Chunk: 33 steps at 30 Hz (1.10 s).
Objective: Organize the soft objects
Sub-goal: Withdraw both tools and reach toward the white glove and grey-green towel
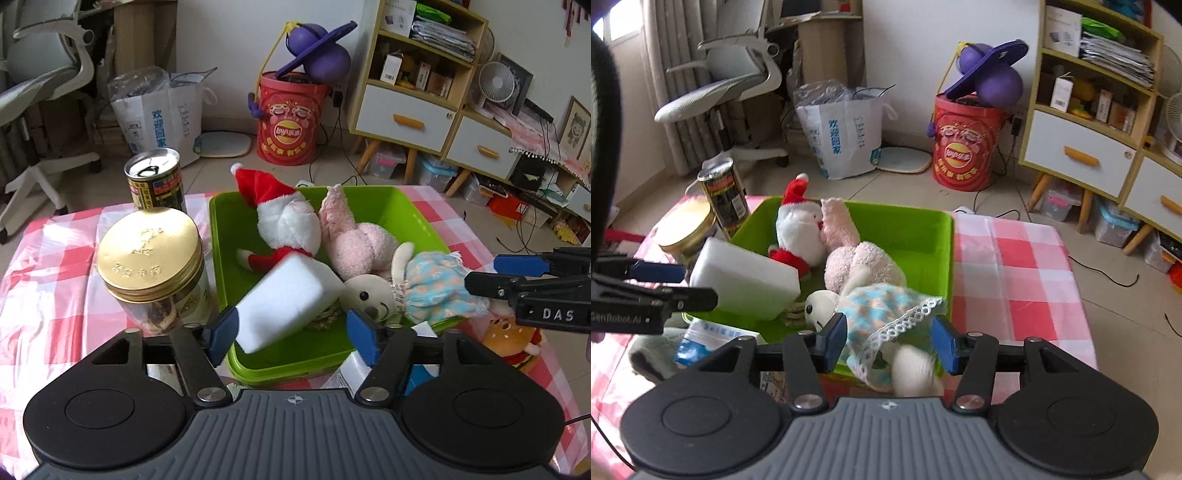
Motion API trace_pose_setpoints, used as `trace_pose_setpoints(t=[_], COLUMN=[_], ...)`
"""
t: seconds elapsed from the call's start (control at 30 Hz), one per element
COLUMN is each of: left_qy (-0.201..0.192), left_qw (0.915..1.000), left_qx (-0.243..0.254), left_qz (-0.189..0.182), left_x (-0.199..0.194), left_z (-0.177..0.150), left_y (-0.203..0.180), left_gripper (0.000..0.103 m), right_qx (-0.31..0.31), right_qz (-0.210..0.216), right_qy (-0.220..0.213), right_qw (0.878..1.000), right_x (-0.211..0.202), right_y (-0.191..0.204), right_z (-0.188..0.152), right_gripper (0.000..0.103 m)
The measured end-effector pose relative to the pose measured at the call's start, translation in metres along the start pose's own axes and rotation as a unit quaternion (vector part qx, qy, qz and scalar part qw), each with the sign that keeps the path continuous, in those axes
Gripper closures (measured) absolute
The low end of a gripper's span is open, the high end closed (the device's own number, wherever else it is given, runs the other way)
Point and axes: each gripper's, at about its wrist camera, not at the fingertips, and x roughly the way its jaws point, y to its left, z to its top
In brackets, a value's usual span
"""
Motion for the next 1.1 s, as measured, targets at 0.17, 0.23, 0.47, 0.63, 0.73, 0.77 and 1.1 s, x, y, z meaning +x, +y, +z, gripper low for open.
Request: trace_pose_setpoints(t=[0.17, 0.23, 0.47, 0.63, 0.73, 0.77, 1.1], left_qy=[-0.012, -0.023, -0.044, -0.057, -0.063, -0.064, -0.072], left_qw=[0.9999, 0.9997, 0.9985, 0.9967, 0.9958, 0.9956, 0.9948], left_qx=[-0.003, -0.009, -0.031, -0.047, -0.056, -0.057, -0.05], left_qz=[0.001, 0.003, 0.015, 0.031, 0.038, 0.04, 0.053], left_x=[-0.021, -0.033, -0.074, -0.1, -0.114, -0.119, -0.146], left_z=[-0.002, -0.003, -0.022, -0.041, -0.051, -0.054, -0.086], left_y=[0.003, 0.006, 0.016, 0.024, 0.027, 0.027, 0.029], left_gripper=[0.03, 0.023, 0.014, 0.006, 0.005, 0.005, 0.005], right_qx=[0.017, 0.026, 0.057, 0.09, 0.103, 0.105, 0.137], right_qz=[-0.009, -0.016, -0.027, -0.025, -0.024, -0.023, -0.025], right_qy=[-0.012, -0.016, -0.04, -0.046, -0.049, -0.049, -0.035], right_qw=[1.0, 0.999, 0.997, 0.995, 0.993, 0.993, 0.99], right_x=[-0.025, -0.036, -0.086, -0.115, -0.13, -0.134, -0.153], right_y=[-0.006, -0.009, -0.021, -0.026, -0.025, -0.024, -0.006], right_z=[-0.001, -0.003, -0.018, -0.031, -0.04, -0.043, -0.079], right_gripper=[0.073, 0.069, 0.054, 0.047, 0.041, 0.04, 0.035])
